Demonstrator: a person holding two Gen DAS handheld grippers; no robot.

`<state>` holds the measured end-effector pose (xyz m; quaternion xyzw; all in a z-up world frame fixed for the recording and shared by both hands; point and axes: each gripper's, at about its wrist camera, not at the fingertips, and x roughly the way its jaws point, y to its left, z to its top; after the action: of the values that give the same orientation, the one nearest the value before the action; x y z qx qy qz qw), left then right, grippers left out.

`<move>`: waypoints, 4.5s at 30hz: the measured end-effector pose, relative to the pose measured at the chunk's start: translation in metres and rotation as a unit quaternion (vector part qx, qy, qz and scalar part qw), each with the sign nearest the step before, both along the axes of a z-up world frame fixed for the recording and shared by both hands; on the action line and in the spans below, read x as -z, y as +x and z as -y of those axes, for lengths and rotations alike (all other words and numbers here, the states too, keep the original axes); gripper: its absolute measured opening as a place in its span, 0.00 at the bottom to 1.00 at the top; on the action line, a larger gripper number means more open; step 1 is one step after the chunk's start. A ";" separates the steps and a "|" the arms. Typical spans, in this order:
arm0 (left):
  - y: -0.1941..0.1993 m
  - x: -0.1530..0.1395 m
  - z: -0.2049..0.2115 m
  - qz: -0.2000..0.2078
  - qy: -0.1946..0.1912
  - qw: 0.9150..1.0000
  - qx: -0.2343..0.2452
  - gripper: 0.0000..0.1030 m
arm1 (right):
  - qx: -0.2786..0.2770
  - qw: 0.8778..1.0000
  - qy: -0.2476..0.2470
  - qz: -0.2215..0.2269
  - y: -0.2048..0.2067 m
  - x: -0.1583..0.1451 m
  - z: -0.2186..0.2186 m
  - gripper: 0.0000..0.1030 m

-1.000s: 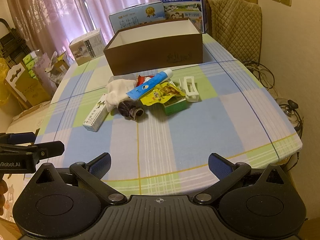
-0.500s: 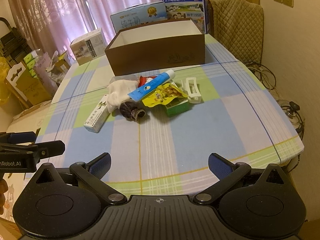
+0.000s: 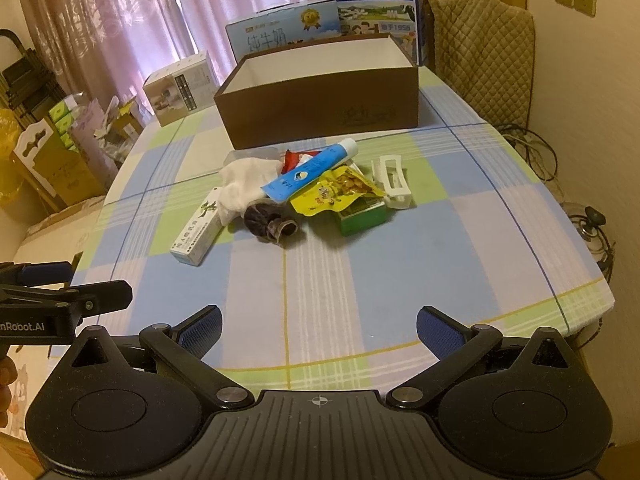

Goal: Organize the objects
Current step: 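Move both tools toward the cluster of items in front of the box, then grasp the yellow snack pouch with the right gripper and lift it, then grasp the white parrot medicine carton with the left gripper while right carries pouch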

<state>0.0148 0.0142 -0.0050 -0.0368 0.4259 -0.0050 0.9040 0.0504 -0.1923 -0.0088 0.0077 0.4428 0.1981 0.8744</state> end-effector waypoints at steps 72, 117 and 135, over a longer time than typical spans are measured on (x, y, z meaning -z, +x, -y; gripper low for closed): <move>0.123 0.047 -0.044 -0.073 0.028 0.993 -0.092 0.99 | 0.153 0.911 0.343 -0.173 0.187 0.114 0.054 0.33; 0.185 0.115 -0.045 -0.101 0.072 0.992 -0.003 0.62 | 0.141 0.918 0.348 -0.124 0.200 0.077 0.100 0.06; 0.180 0.098 -0.054 -0.095 0.048 0.993 -0.054 0.33 | 0.110 0.927 0.337 -0.127 0.237 0.068 0.110 0.06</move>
<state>0.1950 0.0684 -0.1031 -0.0170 0.5071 0.0676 0.8590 0.2877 -0.3023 -0.0766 0.3754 0.4536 0.2353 0.7733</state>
